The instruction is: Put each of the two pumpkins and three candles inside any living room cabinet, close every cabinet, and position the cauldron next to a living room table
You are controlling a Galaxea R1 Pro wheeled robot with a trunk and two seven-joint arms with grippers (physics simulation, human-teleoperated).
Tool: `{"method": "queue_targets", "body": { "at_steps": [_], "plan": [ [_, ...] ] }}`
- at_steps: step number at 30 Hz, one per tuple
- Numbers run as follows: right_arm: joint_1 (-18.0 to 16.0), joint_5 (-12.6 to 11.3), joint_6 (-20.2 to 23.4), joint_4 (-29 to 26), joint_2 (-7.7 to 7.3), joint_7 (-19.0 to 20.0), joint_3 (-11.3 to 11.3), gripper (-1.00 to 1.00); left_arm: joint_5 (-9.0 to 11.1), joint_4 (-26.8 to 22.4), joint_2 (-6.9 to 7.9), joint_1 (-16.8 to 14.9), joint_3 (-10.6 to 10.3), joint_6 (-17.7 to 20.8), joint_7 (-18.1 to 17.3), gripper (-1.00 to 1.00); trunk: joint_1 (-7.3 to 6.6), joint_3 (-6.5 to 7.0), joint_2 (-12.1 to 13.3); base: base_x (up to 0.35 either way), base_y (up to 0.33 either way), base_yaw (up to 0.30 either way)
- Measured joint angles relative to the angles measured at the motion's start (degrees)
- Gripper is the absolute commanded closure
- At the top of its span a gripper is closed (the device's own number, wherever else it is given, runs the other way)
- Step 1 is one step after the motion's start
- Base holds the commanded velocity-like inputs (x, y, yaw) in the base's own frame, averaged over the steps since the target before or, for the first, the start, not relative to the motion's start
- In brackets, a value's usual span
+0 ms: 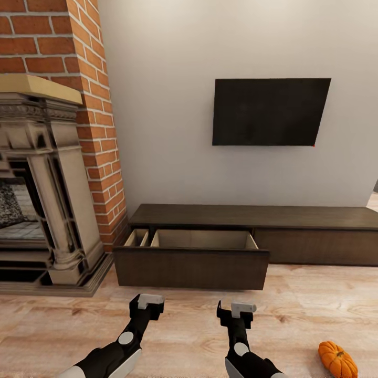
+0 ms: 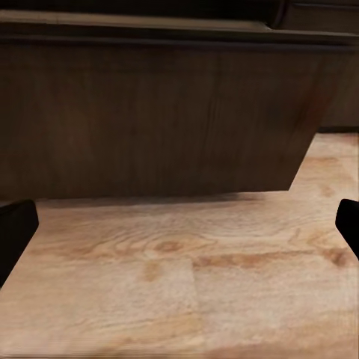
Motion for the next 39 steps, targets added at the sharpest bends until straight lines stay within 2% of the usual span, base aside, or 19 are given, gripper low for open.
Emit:
{"method": "queue_targets", "body": {
  "at_steps": [17,22,24,39],
  "plan": [
    [0.02,0.21,-0.21,-0.23,0.00,0.82,-0.03,-1.00,0.15,0.03,-0.01,0.00,0.03,-0.18,-0.78,-1.00,3.74,-3.05,-6.82,0.000,0.000,0.000],
    [0.02,0.21,-0.22,-0.25,0.06,0.84,0.03,-1.00,0.15,0.03,-0.01,-0.01,0.02,-0.18,-0.77,-1.00,3.74,-3.06,-6.83,0.000,0.000,0.000],
    [0.02,0.21,-0.23,-0.24,0.07,0.84,0.07,-1.00,0.16,0.00,-0.01,0.16,0.03,-0.18,-0.78,-1.00,4.08,-3.43,-7.44,0.000,0.000,0.000],
    [0.02,0.11,-0.19,-0.24,0.08,0.85,0.14,-1.00,0.15,-0.05,-0.01,0.43,0.03,-0.23,-0.78,-1.00,4.48,-6.76,-7.65,0.000,0.000,0.000]
  ]
}}
